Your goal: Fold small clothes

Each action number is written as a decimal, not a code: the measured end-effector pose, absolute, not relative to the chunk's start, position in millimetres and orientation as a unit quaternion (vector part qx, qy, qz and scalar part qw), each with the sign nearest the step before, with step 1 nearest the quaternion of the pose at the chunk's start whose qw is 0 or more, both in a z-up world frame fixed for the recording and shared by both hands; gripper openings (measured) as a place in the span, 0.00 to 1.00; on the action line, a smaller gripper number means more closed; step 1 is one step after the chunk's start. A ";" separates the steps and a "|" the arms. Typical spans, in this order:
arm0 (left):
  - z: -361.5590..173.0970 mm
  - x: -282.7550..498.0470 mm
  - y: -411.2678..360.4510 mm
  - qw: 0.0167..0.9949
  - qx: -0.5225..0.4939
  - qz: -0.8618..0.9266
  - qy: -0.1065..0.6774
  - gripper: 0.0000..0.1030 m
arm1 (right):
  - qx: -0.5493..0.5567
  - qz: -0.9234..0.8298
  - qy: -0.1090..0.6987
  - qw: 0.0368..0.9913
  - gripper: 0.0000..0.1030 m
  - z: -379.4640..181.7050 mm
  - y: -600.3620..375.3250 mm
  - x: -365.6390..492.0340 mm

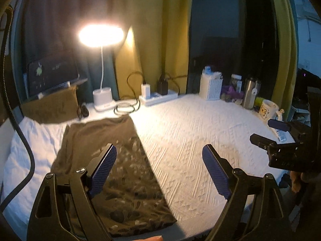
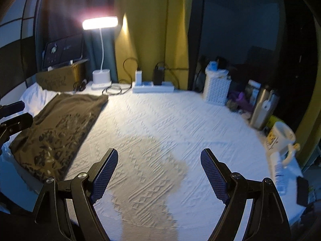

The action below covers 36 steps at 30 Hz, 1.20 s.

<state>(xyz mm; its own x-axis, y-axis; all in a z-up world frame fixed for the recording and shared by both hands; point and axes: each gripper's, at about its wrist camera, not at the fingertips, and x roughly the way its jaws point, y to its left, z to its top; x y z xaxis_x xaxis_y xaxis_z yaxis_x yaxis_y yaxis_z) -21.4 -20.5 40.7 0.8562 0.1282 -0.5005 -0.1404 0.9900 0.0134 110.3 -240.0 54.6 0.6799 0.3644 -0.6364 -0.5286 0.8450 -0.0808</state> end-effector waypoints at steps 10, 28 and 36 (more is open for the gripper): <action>77.1 -37.3 -25.2 0.976 0.006 0.068 0.206 0.88 | -0.120 0.249 0.256 0.926 0.83 107.8 -247.6 89.6; 113.0 -79.8 -21.5 0.984 0.009 0.115 0.134 0.92 | -0.092 0.247 0.184 0.947 0.86 161.0 -266.8 48.3; 96.9 -70.7 -12.7 0.978 -0.007 0.127 0.164 0.92 | -0.093 0.244 0.212 0.942 0.87 143.9 -263.0 59.0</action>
<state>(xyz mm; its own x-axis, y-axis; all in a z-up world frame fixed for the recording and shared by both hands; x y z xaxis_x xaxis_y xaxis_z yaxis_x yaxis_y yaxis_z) -70.7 -12.7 96.9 0.9139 0.2464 -0.3226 -0.2511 0.9676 0.0275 59.0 -263.0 143.9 0.7911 0.4201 -0.4447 -0.4987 0.8638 -0.0712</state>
